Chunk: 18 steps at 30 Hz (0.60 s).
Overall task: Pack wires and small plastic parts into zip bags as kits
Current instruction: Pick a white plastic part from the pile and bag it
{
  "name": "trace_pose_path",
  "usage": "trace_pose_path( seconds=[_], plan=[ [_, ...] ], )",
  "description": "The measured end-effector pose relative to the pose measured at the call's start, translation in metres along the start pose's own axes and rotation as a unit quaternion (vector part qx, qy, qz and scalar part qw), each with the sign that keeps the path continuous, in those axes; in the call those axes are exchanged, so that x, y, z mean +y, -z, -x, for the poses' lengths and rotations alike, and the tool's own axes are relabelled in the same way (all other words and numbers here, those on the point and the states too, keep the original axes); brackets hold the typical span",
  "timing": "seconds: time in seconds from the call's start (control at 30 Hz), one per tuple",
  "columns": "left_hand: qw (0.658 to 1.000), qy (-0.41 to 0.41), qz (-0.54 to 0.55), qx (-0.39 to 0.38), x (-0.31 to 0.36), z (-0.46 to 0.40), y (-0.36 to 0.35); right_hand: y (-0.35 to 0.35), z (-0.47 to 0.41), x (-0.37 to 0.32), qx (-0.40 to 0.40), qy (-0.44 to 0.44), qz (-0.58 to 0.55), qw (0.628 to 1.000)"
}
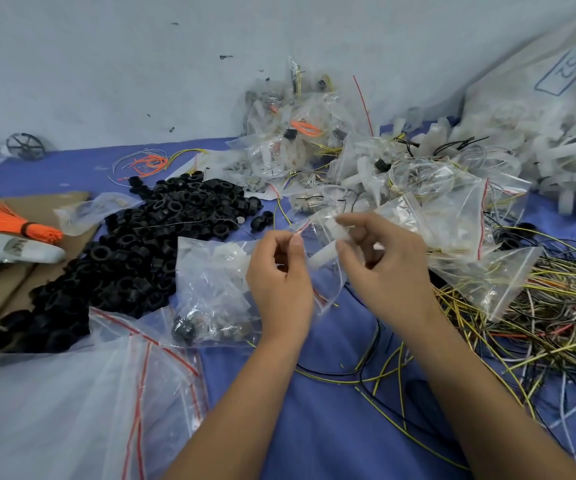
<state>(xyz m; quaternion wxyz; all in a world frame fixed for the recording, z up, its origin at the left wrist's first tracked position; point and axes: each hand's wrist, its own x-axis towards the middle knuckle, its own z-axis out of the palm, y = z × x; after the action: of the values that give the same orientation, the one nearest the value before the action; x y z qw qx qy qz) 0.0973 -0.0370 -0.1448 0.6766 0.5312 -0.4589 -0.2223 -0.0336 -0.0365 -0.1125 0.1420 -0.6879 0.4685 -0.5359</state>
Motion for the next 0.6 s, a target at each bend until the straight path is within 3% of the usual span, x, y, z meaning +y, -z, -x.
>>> trace_pose_path(
  seconds=[0.17, 0.37, 0.47, 0.6],
  plan=[
    [1.0, -0.021, -0.001, 0.02, 0.0018, 0.0015, 0.0003, -0.007, 0.0038, -0.0025, -0.051, 0.064, -0.008, 0.997],
    [1.0, 0.002, 0.006, 0.025, 0.0003, -0.0004, -0.0002, -0.0072, 0.0034, -0.0032, 0.005, 0.11, 0.03, 0.993],
    [1.0, 0.004, 0.005, 0.026, -0.0007, -0.0014, -0.0008, -0.0096, 0.0043, -0.0045, 0.051, 0.081, 0.025, 0.995],
    [0.999, 0.001, 0.0, 0.039, -0.0031, -0.0031, 0.0, -0.0122, 0.0056, -0.0076, 0.03, 0.084, 0.023, 0.996]
  ],
)
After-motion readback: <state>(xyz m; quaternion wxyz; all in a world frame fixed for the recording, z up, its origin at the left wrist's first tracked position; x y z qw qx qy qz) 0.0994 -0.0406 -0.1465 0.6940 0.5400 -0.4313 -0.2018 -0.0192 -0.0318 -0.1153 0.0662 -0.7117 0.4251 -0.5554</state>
